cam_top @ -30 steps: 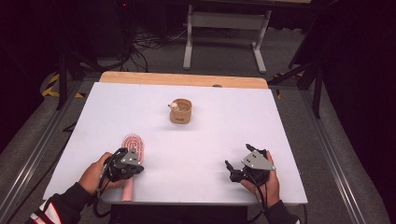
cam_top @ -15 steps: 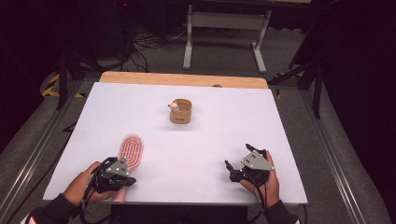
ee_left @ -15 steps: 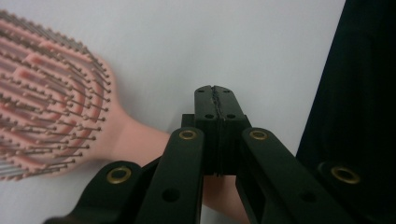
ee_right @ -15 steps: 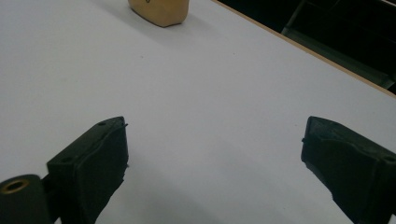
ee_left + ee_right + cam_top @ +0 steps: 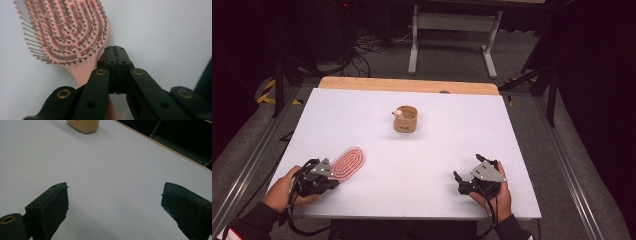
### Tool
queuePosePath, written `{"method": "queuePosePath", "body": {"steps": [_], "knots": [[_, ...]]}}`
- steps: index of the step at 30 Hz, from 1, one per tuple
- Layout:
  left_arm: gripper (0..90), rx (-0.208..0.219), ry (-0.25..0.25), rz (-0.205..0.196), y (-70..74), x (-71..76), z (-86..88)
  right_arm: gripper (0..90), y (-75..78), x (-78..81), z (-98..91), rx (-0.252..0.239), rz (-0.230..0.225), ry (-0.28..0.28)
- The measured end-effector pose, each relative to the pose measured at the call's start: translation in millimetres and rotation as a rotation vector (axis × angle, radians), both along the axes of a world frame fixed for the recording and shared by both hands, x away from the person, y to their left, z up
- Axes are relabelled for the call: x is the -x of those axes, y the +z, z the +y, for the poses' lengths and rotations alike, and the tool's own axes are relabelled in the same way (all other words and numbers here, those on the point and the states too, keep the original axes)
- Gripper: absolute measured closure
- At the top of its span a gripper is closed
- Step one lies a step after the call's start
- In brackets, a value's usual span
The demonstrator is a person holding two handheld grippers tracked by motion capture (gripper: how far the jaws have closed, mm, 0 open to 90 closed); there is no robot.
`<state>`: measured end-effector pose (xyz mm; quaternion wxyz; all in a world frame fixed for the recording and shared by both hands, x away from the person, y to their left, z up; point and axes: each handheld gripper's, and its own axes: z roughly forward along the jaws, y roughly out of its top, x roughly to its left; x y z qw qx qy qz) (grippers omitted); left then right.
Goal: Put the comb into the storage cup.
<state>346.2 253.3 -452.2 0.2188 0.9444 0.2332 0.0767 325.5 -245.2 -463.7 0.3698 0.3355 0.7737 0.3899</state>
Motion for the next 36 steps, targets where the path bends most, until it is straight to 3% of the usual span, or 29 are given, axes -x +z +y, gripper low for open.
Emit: {"method": "queuePosePath", "body": {"steps": [6,11,12,13,15,17,18,21,24,26,31,33,36], "knots": [[82.2,0.016,0.006,-0.017,1.9,7.7,4.9,8.4,0.6,0.1,-1.3,-0.004,-0.003,-0.005],[72.2,0.137,0.113,-0.067,10.1,26.7,26.6,8.4,0.6,0.0,-1.3,-0.006,-0.003,-0.004],[68.9,0.137,0.113,-0.067,10.1,26.7,26.6,8.4,0.6,0.0,-1.3,-0.006,-0.003,-0.004],[64.5,0.161,0.162,-0.077,11.2,29.5,33.4,8.4,0.9,0.2,-0.7,-0.003,-0.005,-0.002],[61.8,0.178,0.165,-0.071,10.2,31.3,36.9,8.4,0.9,0.7,0.0,-0.005,-0.005,0.001],[55.7,0.177,0.190,-0.077,9.3,30.9,37.6,8.4,0.8,0.8,0.3,-0.003,-0.003,0.001],[55.7,0.132,0.235,-0.076,6.9,27.9,35.9,8.4,0.7,0.8,0.6,0.000,-0.003,0.000],[33.9,0.054,0.288,-0.056,-1.1,18.3,28.5,8.4,0.0,0.0,0.7,0.001,0.002,0.001],[21.8,0.034,0.323,-0.031,-7.6,9.3,21.5,8.4,-0.2,0.0,0.7,0.003,0.004,0.000],[17.2,0.049,0.337,-0.016,-9.7,5.1,19.5,8.5,0.0,0.3,0.3,0.002,0.001,-0.002],[19.4,0.057,0.348,0.020,-9.2,-3.2,15.5,8.8,0.2,-0.2,-1.0,-0.002,-0.004,-0.009],[20.5,0.038,0.351,0.039,-7.2,-5.9,13.9,8.8,0.3,-0.1,-1.0,-0.002,-0.003,-0.008],[31.1,0.019,0.360,0.055,-3.8,-8.6,13.6,8.8,0.3,-0.1,-0.8,-0.001,-0.003,-0.011]]}}
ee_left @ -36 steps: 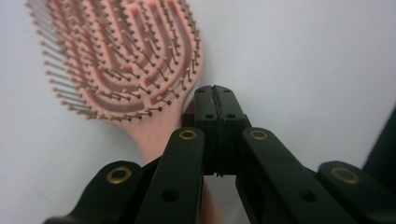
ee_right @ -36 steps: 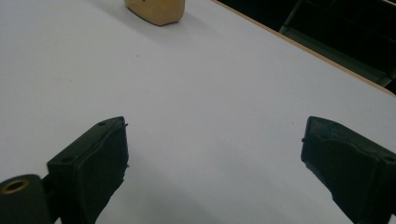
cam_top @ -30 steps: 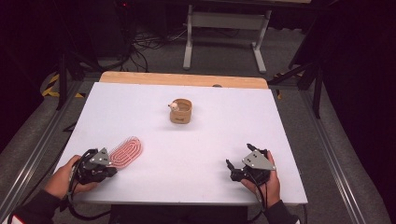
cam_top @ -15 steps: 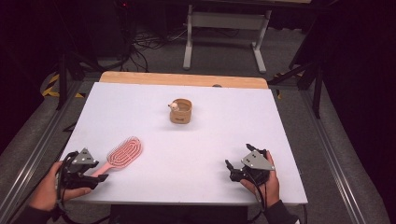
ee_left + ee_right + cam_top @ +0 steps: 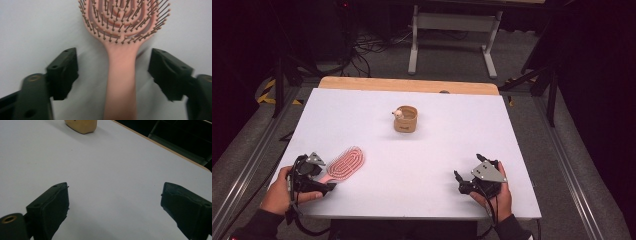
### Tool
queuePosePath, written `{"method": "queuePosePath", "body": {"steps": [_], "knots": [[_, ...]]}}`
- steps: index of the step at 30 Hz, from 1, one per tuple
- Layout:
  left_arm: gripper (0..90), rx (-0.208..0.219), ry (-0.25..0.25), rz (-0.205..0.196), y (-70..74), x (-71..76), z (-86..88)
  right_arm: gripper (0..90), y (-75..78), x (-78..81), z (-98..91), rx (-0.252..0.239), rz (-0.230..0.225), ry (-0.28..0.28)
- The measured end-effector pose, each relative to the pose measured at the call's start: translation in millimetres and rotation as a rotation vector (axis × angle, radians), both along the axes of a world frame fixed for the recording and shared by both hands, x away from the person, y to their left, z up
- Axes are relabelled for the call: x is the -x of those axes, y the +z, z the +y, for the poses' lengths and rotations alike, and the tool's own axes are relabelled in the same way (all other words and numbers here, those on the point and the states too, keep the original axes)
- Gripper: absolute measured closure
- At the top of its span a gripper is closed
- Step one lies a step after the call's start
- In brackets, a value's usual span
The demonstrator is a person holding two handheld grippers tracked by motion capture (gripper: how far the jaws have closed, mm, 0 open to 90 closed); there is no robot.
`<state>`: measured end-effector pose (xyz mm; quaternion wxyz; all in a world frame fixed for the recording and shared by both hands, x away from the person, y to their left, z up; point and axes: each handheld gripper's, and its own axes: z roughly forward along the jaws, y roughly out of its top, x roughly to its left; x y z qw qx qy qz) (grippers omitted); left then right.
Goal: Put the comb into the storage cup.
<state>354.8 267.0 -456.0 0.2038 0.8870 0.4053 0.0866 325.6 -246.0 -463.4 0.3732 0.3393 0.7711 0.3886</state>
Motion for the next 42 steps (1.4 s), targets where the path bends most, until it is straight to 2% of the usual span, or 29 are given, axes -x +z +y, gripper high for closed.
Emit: {"method": "queuePosePath", "body": {"steps": [1,4,5,7,11,15,19,20,22,24,25,26,29,30,31,34,35,37,38,39,41,42], "knots": [[31.1,-0.008,0.003,0.016,1.8,-2.6,0.2,8.9,-0.1,-0.2,0.1,0.000,0.001,-0.001],[42.0,-0.028,-0.001,0.034,4.6,-6.7,-0.1,9.0,-0.5,-0.1,0.4,0.001,0.006,-0.002],[43.1,-0.032,-0.003,0.038,4.9,-6.8,-0.8,8.9,-0.5,-0.2,0.3,0.001,0.006,-0.001],[47.9,-0.034,-0.014,0.038,5.2,-7.6,-1.7,9.0,-0.5,-0.4,0.0,-0.001,0.007,-0.001],[66.5,-0.025,-0.034,0.010,5.6,-4.5,-3.6,9.0,-0.8,-0.4,0.3,0.000,0.010,0.002],[67.7,-0.008,-0.028,-0.006,4.4,-2.4,-1.9,8.9,-0.8,-0.3,0.6,0.003,0.008,0.005],[69.0,0.011,-0.022,-0.051,2.1,1.5,-1.3,9.0,-1.0,-0.9,0.4,0.002,0.013,-0.004],[69.1,0.011,-0.022,-0.051,2.1,1.5,-1.3,9.0,-1.0,-0.9,0.4,0.002,0.013,-0.004],[69.2,0.017,-0.011,-0.087,1.0,2.5,-1.6,9.0,-1.1,-1.1,0.6,0.000,0.013,-0.006],[69.2,0.011,-0.008,-0.097,0.9,2.9,-2.6,8.9,-1.0,-1.1,0.5,0.000,0.013,-0.006],[69.2,0.003,-0.007,-0.127,0.3,3.4,-5.7,9.0,-0.8,-0.8,0.5,-0.004,0.010,-0.008],[69.1,0.003,-0.007,-0.127,0.3,3.4,-5.7,9.0,-0.8,-0.8,0.5,-0.004,0.010,-0.008],[69.2,0.019,-0.005,-0.194,2.3,5.8,-11.1,9.0,0.2,-1.4,-0.2,-0.018,0.005,-0.012],[69.2,0.019,-0.005,-0.194,2.3,5.8,-11.1,9.0,0.5,-1.4,-0.3,-0.022,0.004,-0.014],[69.3,0.045,-0.004,-0.222,4.4,7.1,-13.4,8.9,1.1,-1.9,-0.5,-0.033,0.004,-0.019],[69.3,0.074,0.003,-0.290,8.2,10.0,-17.9,8.9,2.7,-2.7,-0.1,-0.053,-0.006,-0.025],[69.3,0.074,0.003,-0.290,8.2,10.0,-17.9,8.9,2.7,-2.7,-0.1,-0.053,-0.006,-0.025],[69.3,0.108,0.010,-0.339,10.7,10.9,-20.9,8.3,4.7,-4.6,0.2,-0.082,-0.013,-0.028],[69.2,0.108,0.010,-0.339,10.7,10.9,-20.9,8.0,5.4,-5.3,0.4,-0.092,-0.014,-0.031],[69.2,0.122,0.010,-0.383,12.6,10.7,-22.0,7.7,6.3,-6.0,0.5,-0.099,-0.019,-0.035],[69.3,0.157,0.016,-0.408,13.9,9.4,-22.5,7.1,8.6,-7.1,0.2,-0.121,-0.028,-0.038],[69.3,0.157,0.016,-0.408,13.9,9.4,-22.5,6.7,9.6,-7.8,0.1,-0.135,-0.031,-0.037]]}}
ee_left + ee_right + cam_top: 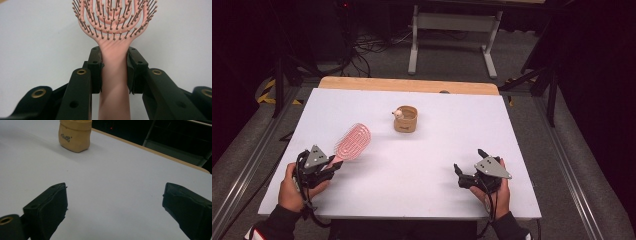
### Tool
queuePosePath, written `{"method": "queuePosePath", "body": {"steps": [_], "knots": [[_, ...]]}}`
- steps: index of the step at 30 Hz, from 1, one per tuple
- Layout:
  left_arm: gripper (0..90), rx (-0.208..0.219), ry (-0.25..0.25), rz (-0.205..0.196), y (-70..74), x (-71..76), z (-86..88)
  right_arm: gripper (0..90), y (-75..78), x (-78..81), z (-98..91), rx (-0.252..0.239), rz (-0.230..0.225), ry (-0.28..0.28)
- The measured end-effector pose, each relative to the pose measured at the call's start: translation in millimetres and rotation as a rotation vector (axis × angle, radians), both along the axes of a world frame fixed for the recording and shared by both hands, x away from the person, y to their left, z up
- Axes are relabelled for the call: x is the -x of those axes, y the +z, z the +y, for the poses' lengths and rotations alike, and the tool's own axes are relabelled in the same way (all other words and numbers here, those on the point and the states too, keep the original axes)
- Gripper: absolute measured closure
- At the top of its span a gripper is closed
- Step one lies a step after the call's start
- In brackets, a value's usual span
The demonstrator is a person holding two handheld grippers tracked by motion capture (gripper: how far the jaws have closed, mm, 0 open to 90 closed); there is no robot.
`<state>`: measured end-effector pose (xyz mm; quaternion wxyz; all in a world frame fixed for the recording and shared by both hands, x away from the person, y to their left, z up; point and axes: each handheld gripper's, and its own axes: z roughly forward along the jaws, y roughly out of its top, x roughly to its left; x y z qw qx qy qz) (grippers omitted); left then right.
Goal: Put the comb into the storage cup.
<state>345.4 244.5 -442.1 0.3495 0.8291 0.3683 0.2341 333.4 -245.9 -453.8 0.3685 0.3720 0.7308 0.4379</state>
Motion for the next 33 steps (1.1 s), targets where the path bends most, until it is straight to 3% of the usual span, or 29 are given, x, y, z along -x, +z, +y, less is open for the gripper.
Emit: {"method": "queuePosePath", "body": {"steps": [1,6,12,16,23,33], "knots": [[69.3,0.025,-0.003,-0.029,1.0,-1.0,-0.9,6.6,1.2,-0.6,0.1,-0.005,-0.004,-0.003],[69.3,0.087,0.000,-0.059,1.4,-3.7,-4.0,6.2,5.7,-3.5,2.5,-0.025,-0.024,-0.004],[69.3,0.141,-0.019,-0.128,1.8,-4.8,-16.6,5.4,12.8,-7.6,10.4,-0.049,-0.025,0.023],[69.3,0.158,-0.037,-0.152,0.8,-6.2,-26.3,5.7,16.2,-10.3,17.1,-0.049,-0.036,0.015],[69.3,0.188,-0.086,-0.183,-1.9,-8.5,-49.4,6.2,25.4,-15.3,40.0,-0.053,-0.071,0.071],[69.3,0.207,-0.125,-0.210,-8.0,-5.0,-75.6,8.2,29.8,-17.8,64.8,-0.093,-0.049,0.137]]}}
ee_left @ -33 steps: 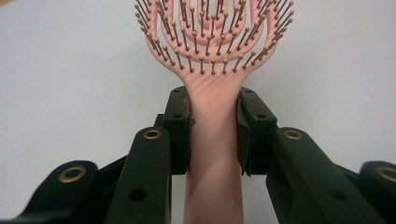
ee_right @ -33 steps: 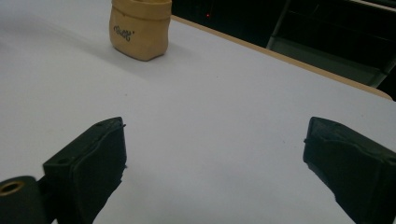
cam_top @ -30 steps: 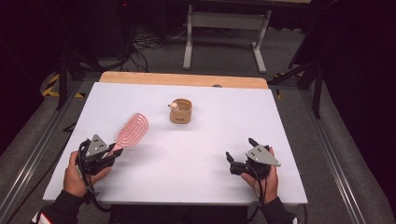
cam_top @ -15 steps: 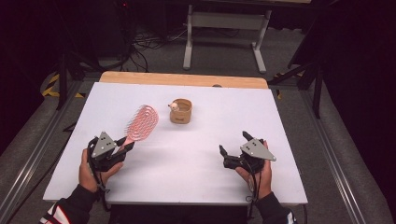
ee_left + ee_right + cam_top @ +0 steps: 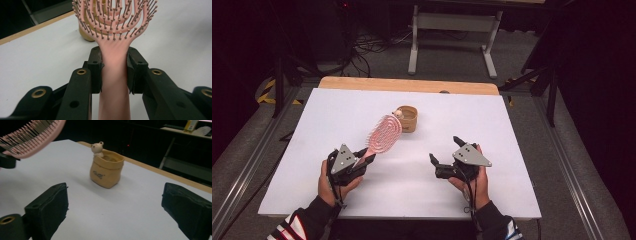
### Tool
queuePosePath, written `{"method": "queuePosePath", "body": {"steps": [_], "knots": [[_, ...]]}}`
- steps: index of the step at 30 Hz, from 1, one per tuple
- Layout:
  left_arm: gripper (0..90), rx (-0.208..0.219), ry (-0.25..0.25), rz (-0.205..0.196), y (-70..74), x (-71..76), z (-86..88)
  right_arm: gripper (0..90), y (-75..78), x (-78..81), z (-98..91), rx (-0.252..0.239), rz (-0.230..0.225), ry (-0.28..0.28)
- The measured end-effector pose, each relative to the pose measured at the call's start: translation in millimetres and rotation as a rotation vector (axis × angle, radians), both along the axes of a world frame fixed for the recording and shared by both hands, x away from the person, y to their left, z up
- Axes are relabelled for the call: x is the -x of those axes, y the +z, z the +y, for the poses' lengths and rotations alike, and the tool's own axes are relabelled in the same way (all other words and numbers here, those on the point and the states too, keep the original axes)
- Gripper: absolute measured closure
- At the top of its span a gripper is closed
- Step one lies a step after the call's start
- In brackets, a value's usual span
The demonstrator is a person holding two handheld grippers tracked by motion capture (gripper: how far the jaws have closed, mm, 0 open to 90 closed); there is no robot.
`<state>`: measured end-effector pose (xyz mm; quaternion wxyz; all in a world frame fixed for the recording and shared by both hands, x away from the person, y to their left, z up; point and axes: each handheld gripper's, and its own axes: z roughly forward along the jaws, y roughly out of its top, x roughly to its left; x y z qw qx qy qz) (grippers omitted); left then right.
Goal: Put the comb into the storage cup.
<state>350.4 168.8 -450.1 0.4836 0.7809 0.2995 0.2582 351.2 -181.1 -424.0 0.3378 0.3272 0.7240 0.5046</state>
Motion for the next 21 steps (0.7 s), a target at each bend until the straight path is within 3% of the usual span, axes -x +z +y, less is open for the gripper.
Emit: {"method": "queuePosePath", "body": {"steps": [3,5,14,18,21], "knots": [[69.3,0.008,-0.017,-0.010,-1.6,1.8,-8.0,8.1,2.4,-0.7,8.5,-0.023,0.033,0.040],[69.3,0.014,-0.037,-0.013,-3.0,3.8,-15.2,7.0,3.8,-0.9,12.9,-0.057,0.048,0.098],[69.3,-0.010,-0.079,-0.026,-8.1,12.3,-29.5,5.7,2.5,-3.1,43.7,-0.089,0.096,0.192],[69.2,-0.010,-0.090,-0.020,-10.6,14.4,-32.0,7.2,-2.2,-4.6,55.5,-0.135,0.182,0.236],[69.2,-0.023,-0.104,-0.021,-11.7,16.5,-34.8,7.5,-3.5,-4.4,60.5,-0.141,0.199,0.248]]}}
